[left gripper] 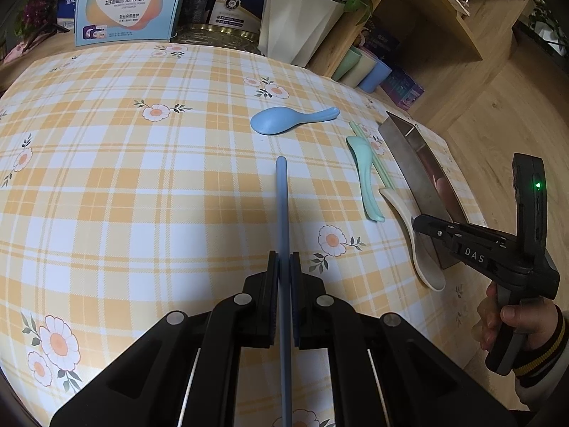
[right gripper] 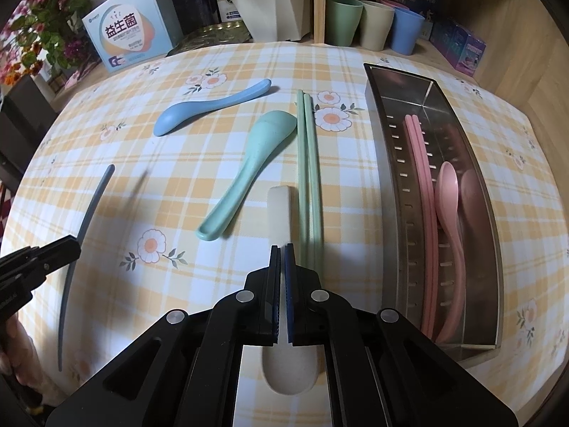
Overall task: Organize utensils
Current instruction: 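Lift the beige spoon and carry it over the steel tray with the right tool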
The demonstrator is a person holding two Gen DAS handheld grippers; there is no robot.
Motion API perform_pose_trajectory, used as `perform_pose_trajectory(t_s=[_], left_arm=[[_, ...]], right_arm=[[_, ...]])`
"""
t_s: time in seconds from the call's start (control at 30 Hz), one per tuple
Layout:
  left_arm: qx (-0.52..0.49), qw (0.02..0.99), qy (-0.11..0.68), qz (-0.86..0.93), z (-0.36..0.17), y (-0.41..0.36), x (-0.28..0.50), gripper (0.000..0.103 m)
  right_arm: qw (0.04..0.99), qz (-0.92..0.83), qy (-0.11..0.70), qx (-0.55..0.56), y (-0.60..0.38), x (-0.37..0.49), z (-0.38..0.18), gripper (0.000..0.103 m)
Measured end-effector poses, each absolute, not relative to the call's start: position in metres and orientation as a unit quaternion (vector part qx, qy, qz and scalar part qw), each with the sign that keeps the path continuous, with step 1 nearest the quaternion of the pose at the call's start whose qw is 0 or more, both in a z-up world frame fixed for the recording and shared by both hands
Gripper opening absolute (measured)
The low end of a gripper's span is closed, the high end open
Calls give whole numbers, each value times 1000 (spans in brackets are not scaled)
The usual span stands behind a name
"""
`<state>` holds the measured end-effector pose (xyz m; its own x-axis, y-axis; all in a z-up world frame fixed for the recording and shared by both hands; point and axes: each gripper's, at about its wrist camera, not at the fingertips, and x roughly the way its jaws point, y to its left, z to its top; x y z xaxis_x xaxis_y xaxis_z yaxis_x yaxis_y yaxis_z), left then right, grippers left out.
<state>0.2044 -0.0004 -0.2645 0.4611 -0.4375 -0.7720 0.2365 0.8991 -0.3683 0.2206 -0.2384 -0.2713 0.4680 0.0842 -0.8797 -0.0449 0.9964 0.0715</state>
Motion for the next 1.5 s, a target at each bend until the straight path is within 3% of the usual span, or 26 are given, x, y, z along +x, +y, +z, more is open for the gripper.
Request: perform_pose_trajectory(t_s=[0.03, 0.07, 0.1, 0.13, 0.17, 0.37, 0.4, 0.5, 0.83, 0.9, 1.5], left_arm=[[-104, 848, 480, -199, -265, 0, 205, 6], [-104, 848, 479, -199, -264, 0, 204, 6], [-104, 848, 479, -199, -265, 0, 205, 6], [-104, 848, 480, -199, -265, 0, 205, 6], [-104, 848, 480, -199, -265, 0, 205, 6], [-105, 848, 480, -199, -264, -1, 204, 6], [-105, 848, 480, -199, -264, -1, 204, 6], [-107, 848, 480, -199, -264, 0, 204, 6], [-117, 846, 480, -198, -259, 1, 204, 6], [-115, 847, 480, -197, -257, 1, 204, 6], [-111, 851, 476, -192, -230, -16, 210, 6]], right_arm=[[857, 39, 514, 20, -238, 220, -271, 5], [857, 39, 513, 21, -238, 220, -271, 14], [859, 38, 510, 21, -238, 219, -269, 38], [863, 38, 504, 21, -238, 218, -267, 51], [866, 39, 498, 19, -238, 217, -266, 56], [868, 49, 495, 6, -234, 219, -265, 52], [867, 50, 496, 5, -233, 220, -265, 39], [863, 46, 503, -1, -231, 223, -271, 27], [849, 36, 527, -11, -229, 224, -287, 25], [851, 36, 524, -5, -231, 222, -286, 16], [895, 34, 434, 98, -302, 210, -227, 16]])
